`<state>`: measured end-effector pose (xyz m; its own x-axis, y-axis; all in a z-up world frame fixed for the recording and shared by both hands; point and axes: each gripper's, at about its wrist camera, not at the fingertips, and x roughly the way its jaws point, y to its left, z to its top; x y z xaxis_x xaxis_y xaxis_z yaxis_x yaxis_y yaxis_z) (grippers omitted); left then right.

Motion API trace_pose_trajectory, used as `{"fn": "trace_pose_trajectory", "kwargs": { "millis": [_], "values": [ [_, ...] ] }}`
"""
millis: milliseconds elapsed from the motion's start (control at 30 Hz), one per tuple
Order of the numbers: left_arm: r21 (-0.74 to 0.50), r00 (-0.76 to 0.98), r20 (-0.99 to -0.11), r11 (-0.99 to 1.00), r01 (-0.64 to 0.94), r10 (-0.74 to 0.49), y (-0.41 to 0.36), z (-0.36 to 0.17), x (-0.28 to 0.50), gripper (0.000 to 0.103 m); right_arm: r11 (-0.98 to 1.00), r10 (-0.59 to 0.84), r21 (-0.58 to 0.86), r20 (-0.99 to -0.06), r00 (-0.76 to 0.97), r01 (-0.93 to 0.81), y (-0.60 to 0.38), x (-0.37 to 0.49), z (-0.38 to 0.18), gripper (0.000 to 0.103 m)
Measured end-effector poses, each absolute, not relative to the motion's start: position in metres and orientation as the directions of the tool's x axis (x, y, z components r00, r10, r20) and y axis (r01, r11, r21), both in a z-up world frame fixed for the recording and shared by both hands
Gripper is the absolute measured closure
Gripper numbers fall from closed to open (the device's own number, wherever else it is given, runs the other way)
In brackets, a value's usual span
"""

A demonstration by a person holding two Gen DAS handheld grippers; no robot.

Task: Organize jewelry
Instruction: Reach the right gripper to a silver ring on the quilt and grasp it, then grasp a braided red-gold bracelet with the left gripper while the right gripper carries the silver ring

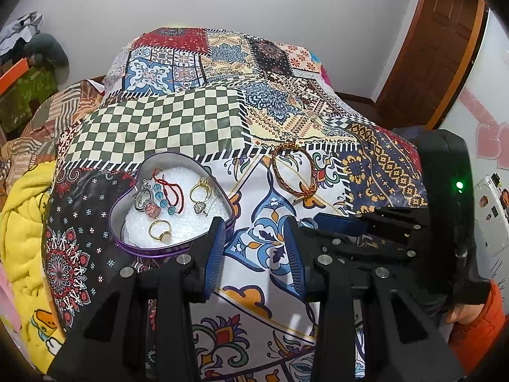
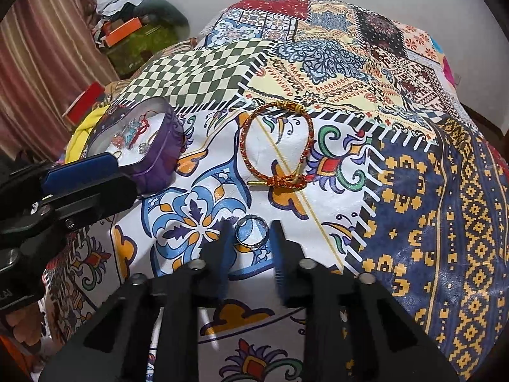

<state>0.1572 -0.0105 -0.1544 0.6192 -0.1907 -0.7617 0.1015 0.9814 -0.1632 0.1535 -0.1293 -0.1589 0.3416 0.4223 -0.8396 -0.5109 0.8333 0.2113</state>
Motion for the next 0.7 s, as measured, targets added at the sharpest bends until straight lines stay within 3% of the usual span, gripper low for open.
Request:
{"fn": "trace_pose_trajectory", "kwargs": {
  "millis": [467, 700],
  "values": [
    [-0.166, 0.597, -0.775, 0.978, 0.123, -0.206, -0.031, -0.147, 0.177, 0.066, 0.87, 0.463, 0.284, -0.753, 0.469, -0.403, -0.179, 0.162, -0.119, 0.084],
    [-0.212, 0.552, -0.795, 0.968, 0.132, -0.249, -0.054, -0.157, 0.21, 0.055, 0.892, 0.444, 0.295, -0.71, 0.546, -0.342, -0.213, 0.169, -0.1, 0.083]
  ]
}}
